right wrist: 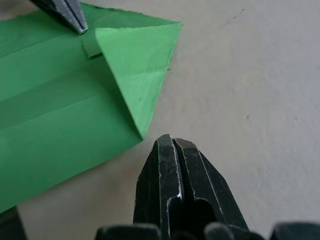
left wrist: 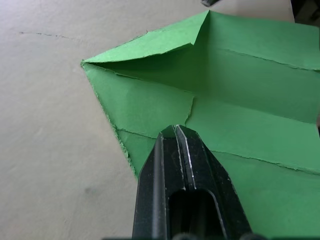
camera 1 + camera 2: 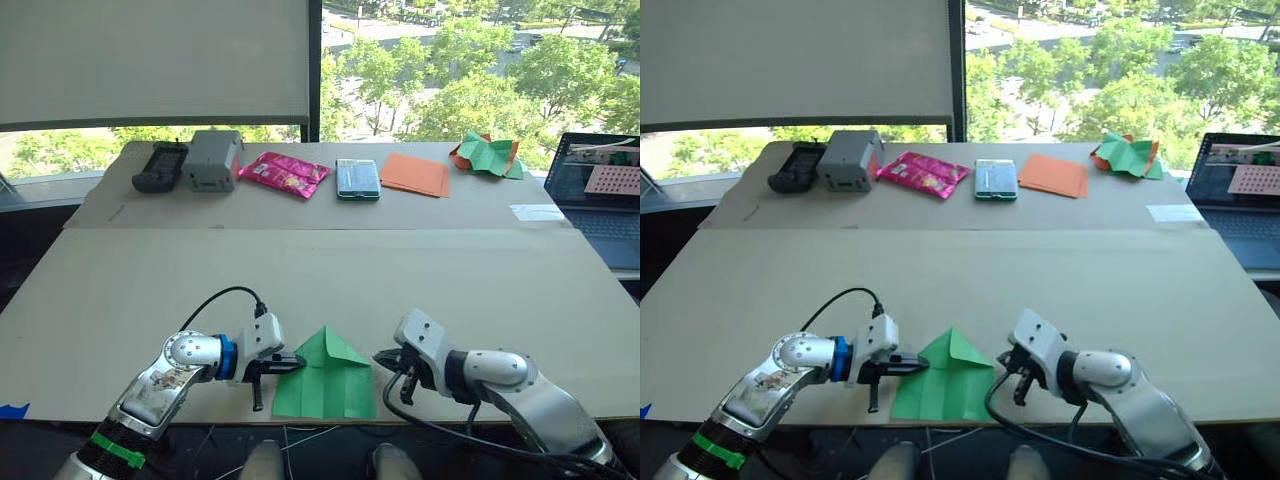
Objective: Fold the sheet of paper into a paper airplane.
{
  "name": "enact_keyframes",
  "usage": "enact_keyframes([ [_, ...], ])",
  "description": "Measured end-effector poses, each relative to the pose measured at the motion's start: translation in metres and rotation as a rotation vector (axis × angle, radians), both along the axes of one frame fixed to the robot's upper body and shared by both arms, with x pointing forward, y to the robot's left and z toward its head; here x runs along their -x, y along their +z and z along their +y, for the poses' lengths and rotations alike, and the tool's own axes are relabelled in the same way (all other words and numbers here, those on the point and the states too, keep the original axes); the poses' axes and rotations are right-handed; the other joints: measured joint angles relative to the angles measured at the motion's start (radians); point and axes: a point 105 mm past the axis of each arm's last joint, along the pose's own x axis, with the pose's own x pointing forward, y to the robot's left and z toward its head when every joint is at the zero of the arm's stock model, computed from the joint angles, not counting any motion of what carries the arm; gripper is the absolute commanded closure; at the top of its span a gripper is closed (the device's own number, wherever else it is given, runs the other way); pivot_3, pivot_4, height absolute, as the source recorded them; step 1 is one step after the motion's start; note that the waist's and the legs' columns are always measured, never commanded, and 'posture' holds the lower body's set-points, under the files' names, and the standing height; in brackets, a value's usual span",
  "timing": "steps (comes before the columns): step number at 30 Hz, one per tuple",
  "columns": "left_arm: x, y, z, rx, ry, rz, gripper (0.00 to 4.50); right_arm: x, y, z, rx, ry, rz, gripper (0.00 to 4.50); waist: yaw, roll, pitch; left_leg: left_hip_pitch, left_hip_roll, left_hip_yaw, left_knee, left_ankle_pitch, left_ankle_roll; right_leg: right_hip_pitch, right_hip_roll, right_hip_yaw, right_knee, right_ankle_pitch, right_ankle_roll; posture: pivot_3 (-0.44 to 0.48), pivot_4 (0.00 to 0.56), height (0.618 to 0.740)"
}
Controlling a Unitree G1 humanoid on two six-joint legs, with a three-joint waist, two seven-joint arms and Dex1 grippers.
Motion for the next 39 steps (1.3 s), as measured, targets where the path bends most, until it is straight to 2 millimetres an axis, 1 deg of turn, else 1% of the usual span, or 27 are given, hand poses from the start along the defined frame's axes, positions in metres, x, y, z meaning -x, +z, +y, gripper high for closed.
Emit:
enact_keyframes([
  [2, -0.002, 0.0, 0.0, -0.002, -0.002, -0.012, 4.48, 0.012, 0.001, 0.006, -0.031, 0.056, 0.043, 4.5, -0.001, 0.0, 0.0, 0.0, 0.0, 0.0, 0.001, 0.0, 0.0, -0.001, 0.0, 0.0, 0.0, 0.0, 0.0, 0.0, 0.15, 0.706],
  [4, -0.003, 0.0, 0.0, -0.007, -0.002, -0.018, 4.48, 0.016, 0.002, 0.011, -0.048, 0.08, 0.047, 4.5, -0.006, 0.0, 0.0, 0.001, 0.0, 0.0, 0.002, 0.0, 0.0, -0.001, -0.001, -0.001, 0.0, 0.0, 0.0, 0.0, 0.15, 0.706],
  [6, -0.004, 0.0, -0.001, -0.005, 0.0, -0.019, 4.48, 0.014, 0.0, 0.013, -0.044, 0.072, 0.035, 4.5, -0.007, 0.0, 0.0, 0.0, 0.0, 0.0, 0.005, 0.0, 0.0, -0.002, -0.003, -0.002, 0.0, 0.0, 0.0, 0.0, 0.15, 0.706],
  [8, -0.003, 0.0, -0.003, 0.001, 0.0, -0.02, 4.48, 0.007, -0.007, 0.008, -0.013, 0.033, 0.026, 4.5, -0.005, 0.0, 0.0, -0.001, -0.002, 0.001, 0.008, 0.0, 0.0, -0.002, -0.006, -0.005, -0.001, 0.0, 0.0, 0.0, 0.15, 0.706],
  [15, -0.003, -0.001, -0.003, 0.0, 0.006, -0.021, 4.48, -0.002, -0.008, 0.008, -0.013, 0.04, -0.015, 4.5, -0.006, -0.001, 0.0, 0.0, -0.002, 0.003, 0.009, 0.0, 0.0, -0.001, -0.007, -0.005, -0.001, 0.0, 0.0, 0.0, 0.15, 0.706],
  [18, -0.004, -0.001, -0.002, -0.001, 0.011, -0.023, 4.48, -0.011, -0.008, 0.02, -0.075, 0.006, -0.04, 4.5, -0.008, -0.002, -0.001, 0.002, -0.001, 0.002, 0.008, 0.0, 0.0, -0.001, -0.007, -0.005, -0.001, 0.0, 0.0, 0.0, 0.15, 0.706],
  [20, -0.004, -0.001, -0.003, -0.002, 0.008, -0.024, 4.48, -0.019, -0.007, 0.029, -0.122, -0.025, -0.056, 4.5, -0.007, 0.0, -0.001, 0.001, -0.001, 0.002, 0.009, 0.0, 0.0, -0.002, -0.007, -0.005, -0.001, 0.0, 0.0, 0.0, 0.15, 0.706],
  [22, -0.003, 0.0, -0.004, -0.001, 0.005, -0.025, 4.48, -0.028, -0.001, 0.035, -0.163, -0.05, -0.079, 4.5, -0.007, 0.0, -0.001, 0.001, -0.001, 0.002, 0.009, 0.0, 0.0, -0.001, -0.007, -0.005, 0.0, 0.0, 0.0, 0.0, 0.15, 0.706],
  [24, -0.003, 0.0, -0.005, -0.001, 0.001, -0.025, 4.48, -0.034, 0.01, 0.043, -0.224, -0.054, -0.101, 4.5, -0.006, 0.001, -0.001, 0.001, -0.001, 0.002, 0.008, 0.0, 0.0, -0.001, -0.007, -0.005, 0.001, 0.0, 0.001, 0.0, 0.15, 0.706],
  [28, -0.002, 0.0, -0.005, 0.0, -0.003, -0.026, 4.48, -0.036, 0.017, 0.049, -0.253, -0.04, -0.11, 4.5, 0.0, 0.004, -0.003, 0.001, -0.001, 0.002, 0.008, 0.0, 0.0, 0.0, -0.006, -0.005, 0.002, 0.0, 0.001, 0.0, 0.15, 0.706],
  [32, -0.003, 0.0, -0.002, -0.007, 0.006, -0.027, 4.48, -0.039, 0.023, 0.065, -0.29, -0.001, -0.119, 4.5, -0.003, 0.007, -0.006, 0.002, -0.001, 0.002, 0.008, 0.0, 0.001, 0.0, -0.006, -0.005, 0.002, 0.001, 0.002, 0.0, 0.15, 0.706],
  [35, -0.006, 0.002, 0.004, -0.014, 0.032, -0.029, 4.48, -0.039, 0.018, 0.073, -0.3, 0.008, -0.097, 4.5, -0.006, 0.007, -0.006, 0.002, -0.001, 0.002, 0.008, 0.0, 0.001, -0.001, -0.006, -0.005, 0.002, 0.001, 0.002, 0.0, 0.15, 0.706],
  [39, -0.009, 0.003, 0.01, -0.024, 0.059, -0.025, 4.48, -0.044, 0.013, 0.078, -0.291, 0.007, -0.082, 4.5, -0.006, 0.008, -0.006, 0.002, -0.001, 0.002, 0.008, 0.0, 0.001, -0.001, -0.006, -0.005, 0.003, 0.001, 0.002, 0.0, 0.15, 0.706],
])
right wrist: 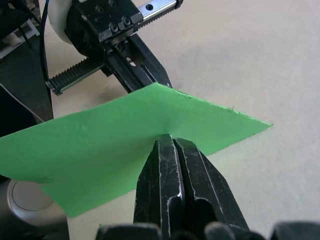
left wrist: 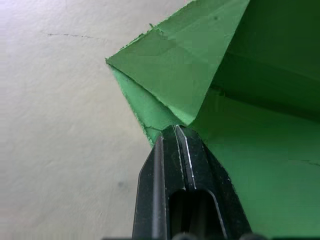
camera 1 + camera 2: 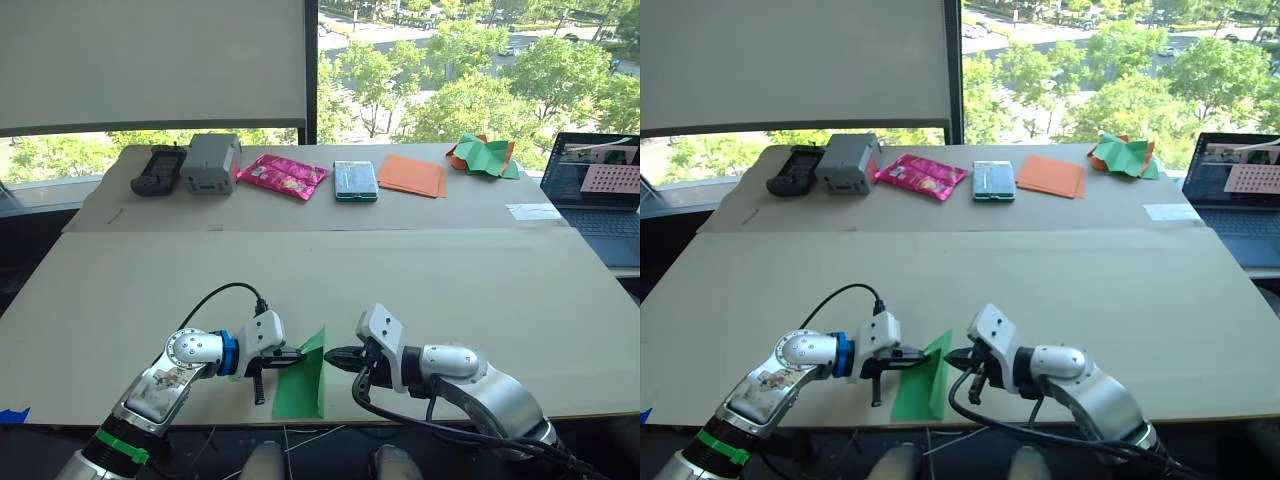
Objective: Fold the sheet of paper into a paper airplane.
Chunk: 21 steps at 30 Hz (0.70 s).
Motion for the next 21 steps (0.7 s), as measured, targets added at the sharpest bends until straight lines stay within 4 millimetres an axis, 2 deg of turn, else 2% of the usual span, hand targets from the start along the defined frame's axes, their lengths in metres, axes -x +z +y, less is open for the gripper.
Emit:
enact_keyframes([
  [5, 0.0, 0.001, 0.002, -0.007, 0.004, 0.005, 4.48, -0.004, -0.006, 0.008, -0.007, 0.003, 0.014, 4.5, 0.0, -0.001, 0.0, 0.0, 0.0, 0.0, 0.0, 0.0, 0.0, 0.0, 0.0, 0.001, 0.005, 0.0, 0.001, 0.0, 0.15, 0.706],
  [12, -0.006, 0.006, 0.018, -0.043, 0.051, 0.009, 4.48, -0.008, -0.011, 0.006, 0.006, -0.013, 0.019, 4.5, 0.0, -0.004, 0.0, 0.004, 0.0, -0.001, -0.001, 0.0, 0.0, -0.002, 0.0, 0.001, 0.014, 0.0, 0.001, 0.0, 0.15, 0.706],
  [21, -0.006, 0.006, 0.004, -0.031, 0.011, 0.025, 4.48, -0.009, -0.01, 0.008, 0.002, -0.021, 0.01, 4.5, 0.003, -0.005, 0.001, 0.002, 0.0, -0.001, 0.0, 0.0, 0.0, -0.001, 0.001, 0.001, 0.014, 0.0, 0.001, 0.0, 0.15, 0.706],
])
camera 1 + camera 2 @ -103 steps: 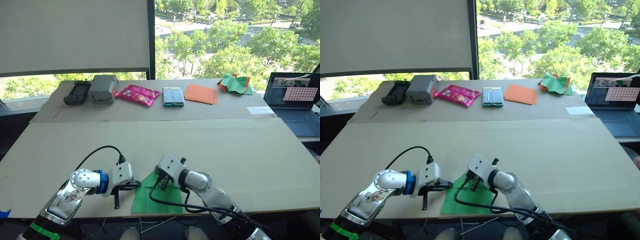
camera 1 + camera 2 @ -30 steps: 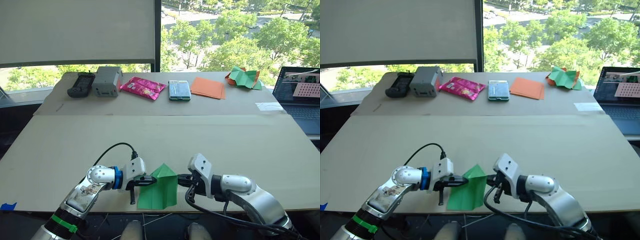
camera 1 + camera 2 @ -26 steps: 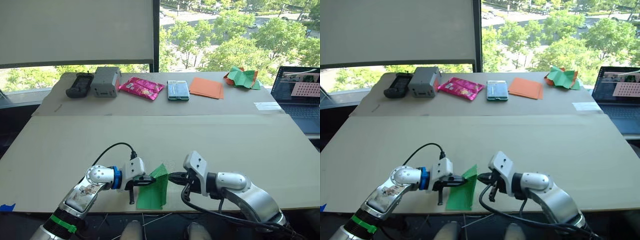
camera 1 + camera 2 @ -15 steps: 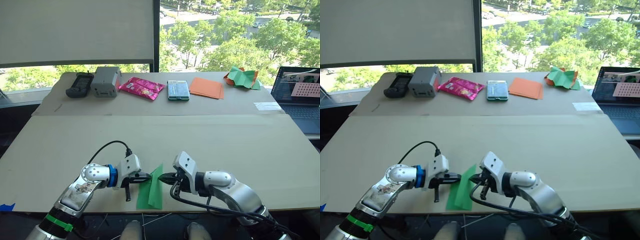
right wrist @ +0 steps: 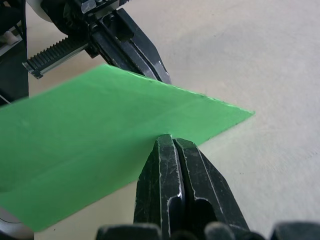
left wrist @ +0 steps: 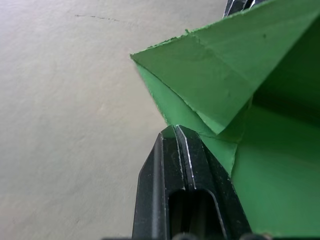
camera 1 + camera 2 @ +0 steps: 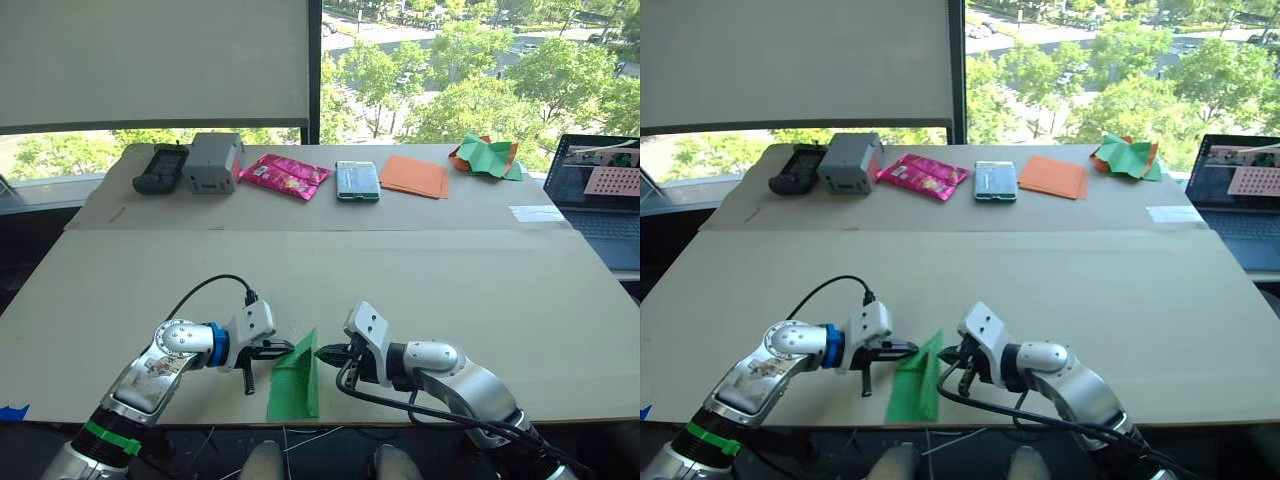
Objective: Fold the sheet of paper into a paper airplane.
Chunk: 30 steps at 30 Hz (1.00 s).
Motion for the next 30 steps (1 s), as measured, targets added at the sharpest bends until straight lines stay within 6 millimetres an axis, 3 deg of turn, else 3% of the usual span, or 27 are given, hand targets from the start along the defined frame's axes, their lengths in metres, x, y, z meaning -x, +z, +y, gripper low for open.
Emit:
enact_keyframes([
  [13, 0.002, -0.003, -0.027, 0.028, -0.103, 0.004, 4.48, -0.001, 0.0, 0.006, -0.011, -0.013, -0.004, 4.5, 0.0, 0.0, -0.001, 0.0, 0.0, 0.0, 0.0, 0.0, 0.0, 0.001, 0.001, 0.0, 0.001, 0.0, 0.0, 0.0, 0.15, 0.706],
  [19, 0.002, -0.004, -0.021, 0.016, -0.091, 0.009, 4.48, -0.004, -0.002, 0.009, -0.007, -0.013, -0.008, 4.5, -0.005, 0.0, -0.002, 0.001, 0.0, -0.001, 0.0, 0.0, 0.0, 0.001, 0.001, 0.0, 0.001, 0.0, 0.0, 0.0, 0.15, 0.706],
  [30, 0.001, -0.003, 0.01, 0.018, 0.02, 0.039, 4.48, -0.011, -0.007, 0.018, 0.043, 0.018, -0.037, 4.5, -0.006, 0.0, -0.002, 0.001, 0.0, -0.001, 0.0, 0.0, 0.0, 0.001, 0.001, 0.0, 0.001, 0.0, 0.0, 0.0, 0.15, 0.706],
])
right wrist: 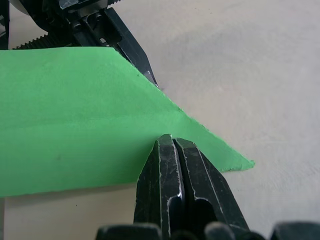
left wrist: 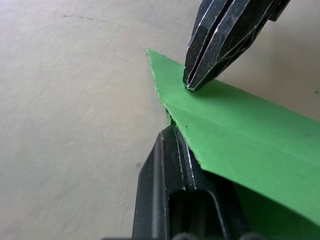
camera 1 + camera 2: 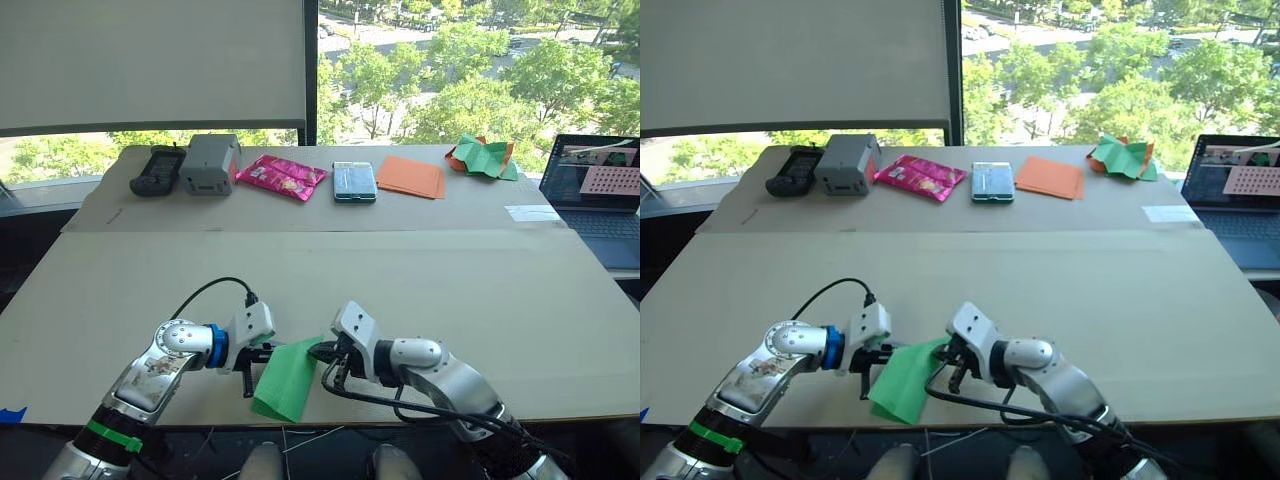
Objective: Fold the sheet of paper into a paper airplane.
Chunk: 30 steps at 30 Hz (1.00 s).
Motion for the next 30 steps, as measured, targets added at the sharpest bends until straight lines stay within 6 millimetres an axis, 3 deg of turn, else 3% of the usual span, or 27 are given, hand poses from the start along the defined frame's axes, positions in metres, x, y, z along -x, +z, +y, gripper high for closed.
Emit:
enact_keyframes([
  [9, -0.012, 0.012, 0.025, -0.052, 0.081, -0.053, 4.48, -0.003, -0.004, 0.002, 0.025, 0.001, 0.0, 4.5, 0.001, 0.0, 0.0, 0.0, 0.0, 0.0, 0.0, 0.0, 0.0, 0.0, 0.0, 0.0, 0.0, 0.0, 0.0, 0.0, 0.15, 0.706],
  [13, -0.016, 0.019, 0.025, -0.05, 0.079, -0.078, 4.48, -0.003, -0.005, 0.001, 0.028, 0.0, 0.0, 4.5, 0.003, 0.0, 0.0, 0.0, 0.0, 0.0, 0.0, 0.0, 0.0, 0.0, 0.0, 0.0, 0.0, 0.0, 0.0, 0.0, 0.15, 0.706],
  [16, -0.008, 0.026, 0.013, 0.014, 0.036, -0.046, 4.48, -0.003, -0.005, 0.001, 0.028, 0.001, 0.001, 4.5, 0.002, 0.0, 0.0, -0.001, 0.0, 0.0, 0.0, 0.0, 0.0, 0.0, 0.0, 0.0, 0.0, 0.0, 0.0, 0.0, 0.15, 0.706],
  [21, 0.013, 0.009, 0.001, 0.038, -0.035, 0.047, 4.48, -0.002, -0.005, 0.002, 0.026, 0.001, 0.002, 4.5, 0.001, 0.0, -0.001, 0.0, 0.001, 0.0, 0.0, 0.0, 0.0, 0.0, 0.001, 0.001, 0.001, 0.0, 0.0, 0.0, 0.15, 0.706],
  [30, 0.01, -0.004, 0.001, 0.006, -0.074, -0.002, 4.48, 0.0, -0.003, -0.006, -0.005, -0.024, 0.015, 4.5, 0.009, 0.001, -0.003, 0.0, 0.0, 0.0, 0.0, 0.0, 0.0, 0.001, 0.002, 0.002, 0.0, 0.0, 0.0, 0.0, 0.15, 0.706],
])
